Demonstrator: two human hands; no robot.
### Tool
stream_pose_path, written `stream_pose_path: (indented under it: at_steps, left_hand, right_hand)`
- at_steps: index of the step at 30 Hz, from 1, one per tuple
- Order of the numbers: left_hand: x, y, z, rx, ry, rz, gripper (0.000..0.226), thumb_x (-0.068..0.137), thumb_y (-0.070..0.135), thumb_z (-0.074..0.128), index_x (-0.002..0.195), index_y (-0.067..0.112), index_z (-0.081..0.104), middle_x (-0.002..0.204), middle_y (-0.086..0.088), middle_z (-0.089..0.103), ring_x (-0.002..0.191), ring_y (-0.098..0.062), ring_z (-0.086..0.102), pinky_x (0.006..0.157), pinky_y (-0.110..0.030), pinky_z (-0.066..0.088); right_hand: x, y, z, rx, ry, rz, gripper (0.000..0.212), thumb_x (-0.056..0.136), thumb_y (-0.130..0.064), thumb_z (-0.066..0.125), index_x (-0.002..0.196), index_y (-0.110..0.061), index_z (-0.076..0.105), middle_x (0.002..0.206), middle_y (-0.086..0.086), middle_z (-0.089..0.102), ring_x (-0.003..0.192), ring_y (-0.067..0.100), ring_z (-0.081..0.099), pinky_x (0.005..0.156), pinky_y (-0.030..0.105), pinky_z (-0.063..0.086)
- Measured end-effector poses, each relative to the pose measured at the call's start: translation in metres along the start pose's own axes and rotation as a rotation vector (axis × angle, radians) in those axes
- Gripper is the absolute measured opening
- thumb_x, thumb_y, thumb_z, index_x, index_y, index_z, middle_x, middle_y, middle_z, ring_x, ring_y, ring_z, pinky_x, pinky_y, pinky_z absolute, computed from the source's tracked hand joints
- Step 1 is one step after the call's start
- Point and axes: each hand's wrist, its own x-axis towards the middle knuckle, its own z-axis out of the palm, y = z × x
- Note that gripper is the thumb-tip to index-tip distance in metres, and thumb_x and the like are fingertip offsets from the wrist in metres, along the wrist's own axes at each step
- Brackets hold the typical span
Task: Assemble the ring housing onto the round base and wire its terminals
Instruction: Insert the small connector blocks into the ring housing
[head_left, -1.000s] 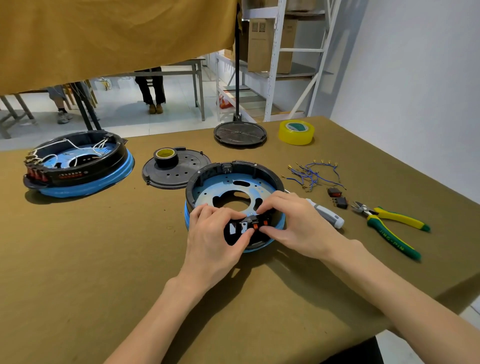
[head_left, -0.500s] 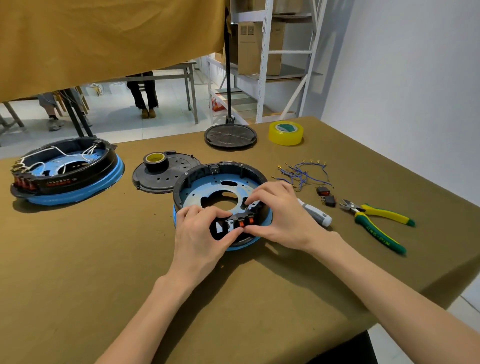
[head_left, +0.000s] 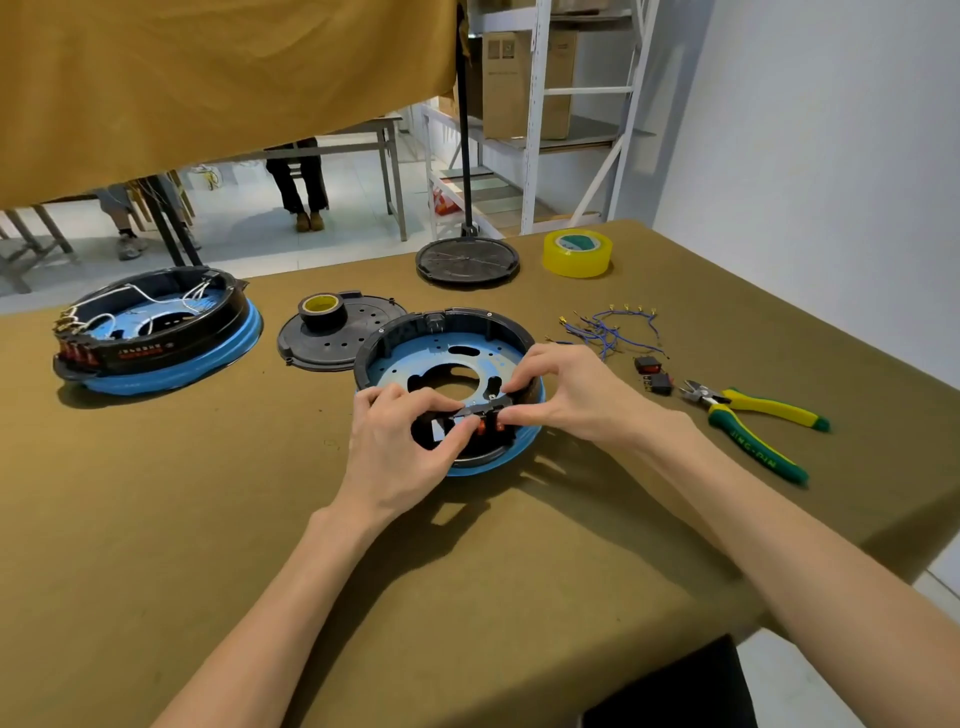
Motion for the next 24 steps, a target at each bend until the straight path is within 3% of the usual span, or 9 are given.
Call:
stream_pose_path:
  at_steps: [4, 8, 15, 24]
  left_hand:
    - [0.000, 0.006, 0.001, 0.029, 0.007, -0.034, 0.031, 0.084, 0.053, 0.078, 0.097, 0.025, 0.075, 0.087, 0.012, 0.067, 0.084, -0.011, 0.055, 0.085, -0.035, 0.032]
    - [0.005, 0.007, -0.003, 0.000, -0.021, -0.080, 0.025, 0.086, 0.051, 0.076, 0.100, 0.030, 0.078, 0.087, 0.014, 0.068, 0.086, -0.005, 0.054, 0.086, -0.030, 0.027]
    - [0.002, -0.001, -0.012, -0.014, -0.140, -0.132, 0.024, 0.094, 0.040, 0.070, 0.115, 0.029, 0.075, 0.100, 0.008, 0.067, 0.104, -0.016, 0.050, 0.093, -0.034, 0.034]
    - [-0.003, 0.006, -0.010, 0.016, -0.110, -0.096, 0.033, 0.082, 0.048, 0.082, 0.106, 0.030, 0.070, 0.100, 0.012, 0.065, 0.102, -0.009, 0.048, 0.097, -0.033, 0.032]
  right_hand:
    - [-0.002, -0.001, -0.003, -0.006, -0.015, 0.025, 0.026, 0.082, -0.029, 0.086, 0.105, -0.017, 0.080, 0.105, -0.003, 0.068, 0.100, 0.010, 0.064, 0.096, 0.037, 0.051]
    - [-0.002, 0.001, -0.005, -0.035, -0.048, 0.032, 0.027, 0.085, -0.024, 0.082, 0.111, -0.019, 0.080, 0.111, -0.008, 0.068, 0.107, 0.006, 0.063, 0.102, 0.034, 0.049]
    - [-0.003, 0.001, -0.003, -0.043, -0.049, 0.051, 0.026, 0.086, -0.019, 0.080, 0.113, -0.020, 0.079, 0.112, -0.008, 0.068, 0.107, 0.005, 0.062, 0.101, 0.030, 0.047]
    - [-0.003, 0.003, -0.001, -0.029, -0.039, 0.036, 0.030, 0.081, -0.026, 0.086, 0.110, -0.019, 0.080, 0.109, -0.006, 0.068, 0.105, 0.009, 0.063, 0.100, 0.037, 0.050]
